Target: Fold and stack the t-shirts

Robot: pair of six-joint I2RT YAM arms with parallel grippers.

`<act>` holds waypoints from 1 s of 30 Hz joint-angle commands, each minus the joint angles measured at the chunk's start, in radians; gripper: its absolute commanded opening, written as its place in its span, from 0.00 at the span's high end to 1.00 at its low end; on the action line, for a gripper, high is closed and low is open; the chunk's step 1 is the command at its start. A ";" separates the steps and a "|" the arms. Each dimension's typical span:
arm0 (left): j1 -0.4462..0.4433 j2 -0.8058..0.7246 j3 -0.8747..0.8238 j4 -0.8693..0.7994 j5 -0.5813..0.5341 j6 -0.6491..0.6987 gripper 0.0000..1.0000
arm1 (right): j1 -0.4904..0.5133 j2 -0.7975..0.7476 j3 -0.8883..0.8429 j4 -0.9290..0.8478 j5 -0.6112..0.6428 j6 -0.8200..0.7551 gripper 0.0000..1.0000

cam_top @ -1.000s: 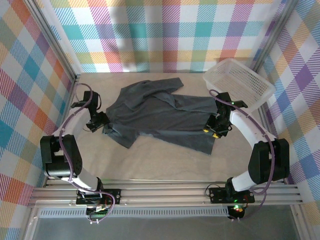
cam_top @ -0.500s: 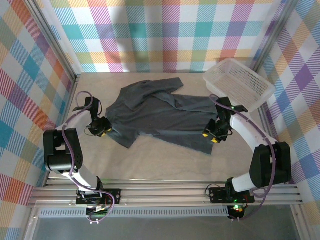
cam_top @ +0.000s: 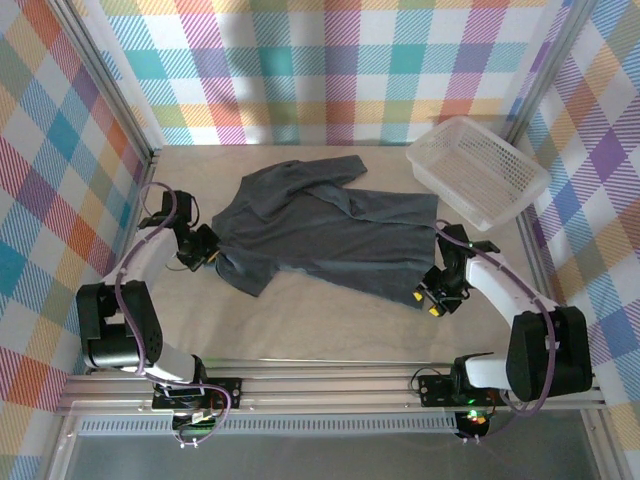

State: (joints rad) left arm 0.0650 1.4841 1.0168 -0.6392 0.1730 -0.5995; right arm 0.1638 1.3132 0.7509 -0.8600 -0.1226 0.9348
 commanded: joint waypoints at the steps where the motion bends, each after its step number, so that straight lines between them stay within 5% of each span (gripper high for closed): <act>1: -0.019 -0.019 -0.008 0.007 0.014 -0.045 1.00 | -0.003 0.035 -0.034 0.058 -0.056 0.100 0.59; 16: -0.022 -0.066 -0.013 -0.013 0.026 -0.033 1.00 | -0.004 0.199 -0.020 0.198 -0.063 0.144 0.59; 24: -0.022 -0.079 0.014 -0.009 0.039 -0.051 1.00 | -0.005 0.265 0.098 0.194 0.003 -0.005 0.94; 30: -0.028 -0.112 0.061 0.022 0.058 -0.148 1.00 | 0.035 0.214 0.309 0.120 0.011 -0.155 1.00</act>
State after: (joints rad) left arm 0.0460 1.4208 1.0199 -0.6277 0.2070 -0.6872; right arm 0.1738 1.5673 0.9482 -0.7460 -0.1371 0.8917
